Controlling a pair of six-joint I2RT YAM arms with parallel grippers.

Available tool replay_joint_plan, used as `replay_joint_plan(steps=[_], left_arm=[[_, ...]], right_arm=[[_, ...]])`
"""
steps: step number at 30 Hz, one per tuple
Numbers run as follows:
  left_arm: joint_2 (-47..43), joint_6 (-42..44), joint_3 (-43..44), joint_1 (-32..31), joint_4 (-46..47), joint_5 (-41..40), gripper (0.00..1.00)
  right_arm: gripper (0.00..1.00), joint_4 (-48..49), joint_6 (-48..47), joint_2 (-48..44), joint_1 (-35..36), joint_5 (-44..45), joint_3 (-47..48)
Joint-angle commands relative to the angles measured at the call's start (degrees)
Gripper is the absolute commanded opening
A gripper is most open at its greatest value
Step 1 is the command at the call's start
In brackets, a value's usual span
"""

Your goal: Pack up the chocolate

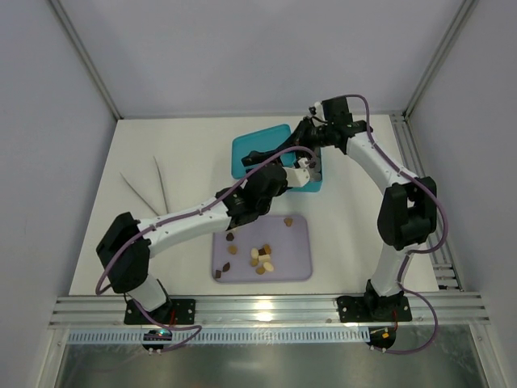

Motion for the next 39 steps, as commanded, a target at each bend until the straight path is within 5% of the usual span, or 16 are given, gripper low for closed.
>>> replay_joint_plan(steps=[1, 5, 12, 14, 15, 16, 19, 20, 21, 28, 32, 39], left_arm=[[-0.1, 4.4, 0.2, 1.8, 9.3, -1.6, 0.72], [0.7, 8.2, -0.8, 2.3, 15.4, -0.9, 0.64], [2.1, 11.6, -1.6, 2.7, 21.3, -0.5, 0.35], [2.6, 12.8, -1.5, 2.8, 22.6, -1.0, 0.25], [3.1, 13.7, -1.3, 2.8, 23.6, -1.6, 0.07], [3.3, 14.4, -1.0, 2.8, 24.4, -1.7, 0.00], [3.9, 14.1, 0.9, 2.8, 23.0, -2.3, 0.00], [3.8, 12.9, 1.6, 2.8, 22.3, -2.1, 0.00], [3.7, 11.8, 3.0, 2.8, 21.2, -1.5, 0.00], [3.7, -2.7, 13.3, 2.7, 2.1, 6.9, 0.00], [5.4, -10.3, 20.1, 3.5, -8.4, 12.3, 0.00], [8.1, -20.7, 27.8, 6.1, -21.2, 24.9, 0.00]], right_arm=[[0.04, -0.7, -0.6, -4.8, -0.2, -2.3, 1.0], [0.04, -0.5, -0.7, -5.1, -0.2, -2.9, 0.4], [0.04, -0.6, -0.4, -5.7, -0.1, -4.0, 0.9], [0.04, -0.6, -0.5, -5.8, -0.1, -4.3, 0.9], [0.04, -0.7, -0.7, -5.9, 0.0, -4.4, 1.0], [0.04, -0.6, -0.9, -6.1, -0.1, -4.4, 1.0], [0.18, -1.2, -2.3, -6.5, -0.2, -3.7, 1.6], [0.27, -1.7, -2.8, -6.8, -0.2, -3.2, 1.9], [0.49, -2.0, -3.3, -7.0, -0.4, -1.8, 2.2], [0.89, -0.3, -7.1, -11.5, -3.8, 9.9, 1.7], [0.99, 5.4, -6.2, -17.2, -8.2, 17.0, -3.5], [1.00, 17.8, -0.9, -24.5, -17.2, 21.8, -12.1]])
